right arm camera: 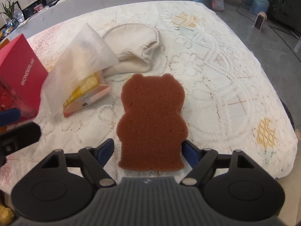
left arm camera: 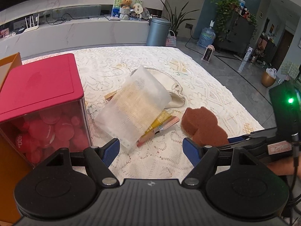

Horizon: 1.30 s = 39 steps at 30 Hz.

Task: Organize soft objects
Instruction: 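Hold the sponge in the right tool while the left tool reaches the white mesh bag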

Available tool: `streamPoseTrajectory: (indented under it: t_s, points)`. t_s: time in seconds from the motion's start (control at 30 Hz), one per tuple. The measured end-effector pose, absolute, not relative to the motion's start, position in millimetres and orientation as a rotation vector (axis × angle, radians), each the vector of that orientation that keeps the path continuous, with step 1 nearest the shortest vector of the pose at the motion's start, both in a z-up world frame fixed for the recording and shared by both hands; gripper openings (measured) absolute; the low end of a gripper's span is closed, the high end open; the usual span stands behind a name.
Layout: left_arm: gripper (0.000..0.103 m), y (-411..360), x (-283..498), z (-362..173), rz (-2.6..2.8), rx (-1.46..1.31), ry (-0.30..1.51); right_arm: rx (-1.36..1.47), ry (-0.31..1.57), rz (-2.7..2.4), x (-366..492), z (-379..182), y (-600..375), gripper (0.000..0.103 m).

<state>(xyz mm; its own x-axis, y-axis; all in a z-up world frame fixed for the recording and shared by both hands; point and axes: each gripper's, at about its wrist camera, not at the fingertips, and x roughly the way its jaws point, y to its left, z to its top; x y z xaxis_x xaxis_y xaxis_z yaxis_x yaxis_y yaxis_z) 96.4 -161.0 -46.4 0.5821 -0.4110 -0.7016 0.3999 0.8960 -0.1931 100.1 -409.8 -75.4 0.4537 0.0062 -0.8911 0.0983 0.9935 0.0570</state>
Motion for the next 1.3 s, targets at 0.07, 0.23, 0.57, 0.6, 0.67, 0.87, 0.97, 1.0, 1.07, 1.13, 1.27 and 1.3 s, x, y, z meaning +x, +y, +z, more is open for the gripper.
streamPoseTrajectory:
  t_s: [0.07,0.23,0.57,0.6,0.67,0.87,0.97,1.0,1.07,1.13,1.27,1.3]
  points:
    - [0.089,-160.9,96.5,-47.7,-0.473,-0.011,0.823,0.113,1.095,-0.063,101.0,-77.1,-409.6,0.082]
    - [0.089,-167.7,95.7,-47.0,-0.482,0.027,0.812,0.135,1.080,-0.075,107.8,-80.8,-413.3,0.082]
    - [0.089,-188.3,79.7,-65.0,-0.486,0.273,0.671,0.265,1.029,-0.066,99.3,-75.9,-430.7,0.075]
    - [0.089,-191.3,78.3,-67.4,-0.490,0.288,0.662,0.269,1.024,-0.070,98.2,-75.2,-431.2,0.075]
    - [0.090,-196.1,78.4,-72.7,-0.479,0.295,0.650,0.272,1.019,-0.070,96.6,-74.2,-431.5,0.075]
    - [0.089,-200.5,88.6,-89.1,-0.442,0.310,0.624,0.260,1.031,-0.067,97.9,-75.7,-429.0,0.075]
    - [0.090,-198.3,93.5,-94.9,-0.423,0.310,0.583,0.252,1.034,-0.065,98.4,-76.2,-427.9,0.075]
    - [0.089,-196.6,95.5,-97.1,-0.426,0.307,0.579,0.250,1.036,-0.064,98.2,-76.2,-427.7,0.075]
    - [0.087,-195.5,98.7,-101.8,-0.400,0.317,0.580,0.249,1.036,-0.063,98.1,-76.0,-427.6,0.075]
    - [0.065,-195.0,102.8,-106.9,-0.376,0.345,0.601,0.252,1.035,-0.060,97.8,-75.7,-428.0,0.075]
    - [0.024,-179.3,110.4,-105.9,-0.465,0.212,0.671,0.264,1.036,-0.056,98.6,-76.0,-429.5,0.075]
    - [0.018,-175.7,111.8,-104.4,-0.476,0.177,0.681,0.265,1.037,-0.055,98.7,-76.6,-429.5,0.075]
